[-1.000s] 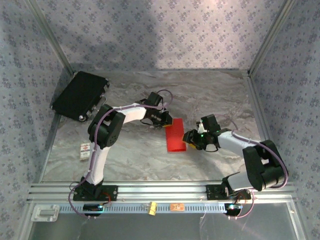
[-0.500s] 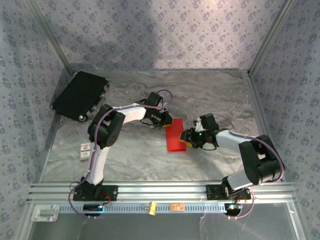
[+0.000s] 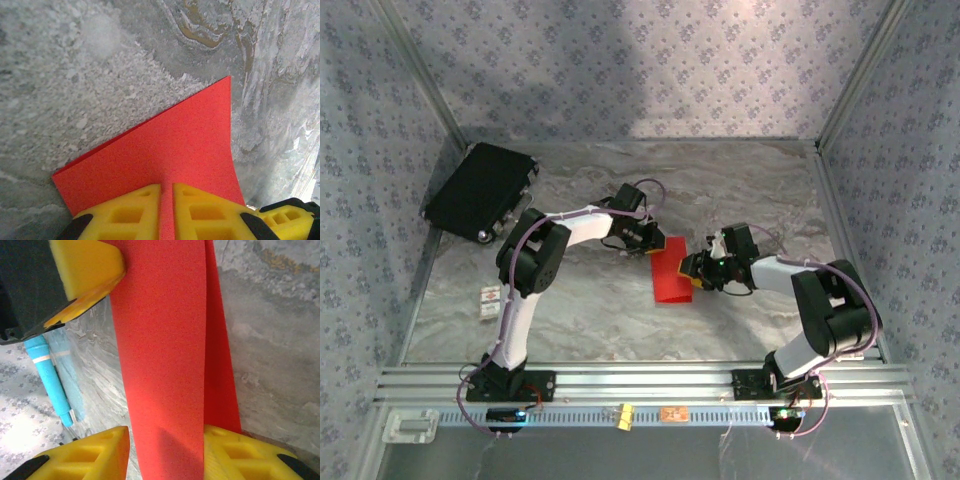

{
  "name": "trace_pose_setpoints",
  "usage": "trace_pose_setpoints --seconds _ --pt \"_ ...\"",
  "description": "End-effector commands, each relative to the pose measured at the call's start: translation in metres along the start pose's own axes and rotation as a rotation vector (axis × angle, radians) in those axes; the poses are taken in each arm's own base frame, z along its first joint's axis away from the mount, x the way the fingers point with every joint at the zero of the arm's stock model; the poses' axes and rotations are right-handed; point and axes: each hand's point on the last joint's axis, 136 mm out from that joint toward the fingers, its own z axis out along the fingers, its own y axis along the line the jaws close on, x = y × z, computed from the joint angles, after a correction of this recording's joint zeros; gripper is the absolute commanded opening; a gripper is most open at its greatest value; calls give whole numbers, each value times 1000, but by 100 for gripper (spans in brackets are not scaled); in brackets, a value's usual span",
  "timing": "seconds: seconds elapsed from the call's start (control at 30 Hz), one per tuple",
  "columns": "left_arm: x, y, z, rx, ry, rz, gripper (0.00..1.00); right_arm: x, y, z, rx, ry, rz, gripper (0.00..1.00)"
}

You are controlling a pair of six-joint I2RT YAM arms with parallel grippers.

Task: Fold a paper plane with a square sheet of paper (pick it up from the middle)
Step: Fold the triangle a second time at the center of the table.

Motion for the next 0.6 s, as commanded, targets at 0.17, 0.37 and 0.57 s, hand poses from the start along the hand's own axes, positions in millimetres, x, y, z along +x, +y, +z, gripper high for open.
trace_pose_setpoints --seconds 0.17,0.37,0.57 --pt "4 17 9 -48 32 5 15 -10 8 2 -62 12 -29 35" --pt "-1 11 4 -41 18 20 15 -11 2 5 -51 10 -26 31" --pt "-3 4 0 -28 13 22 16 -12 -2 9 -52 12 -20 25"
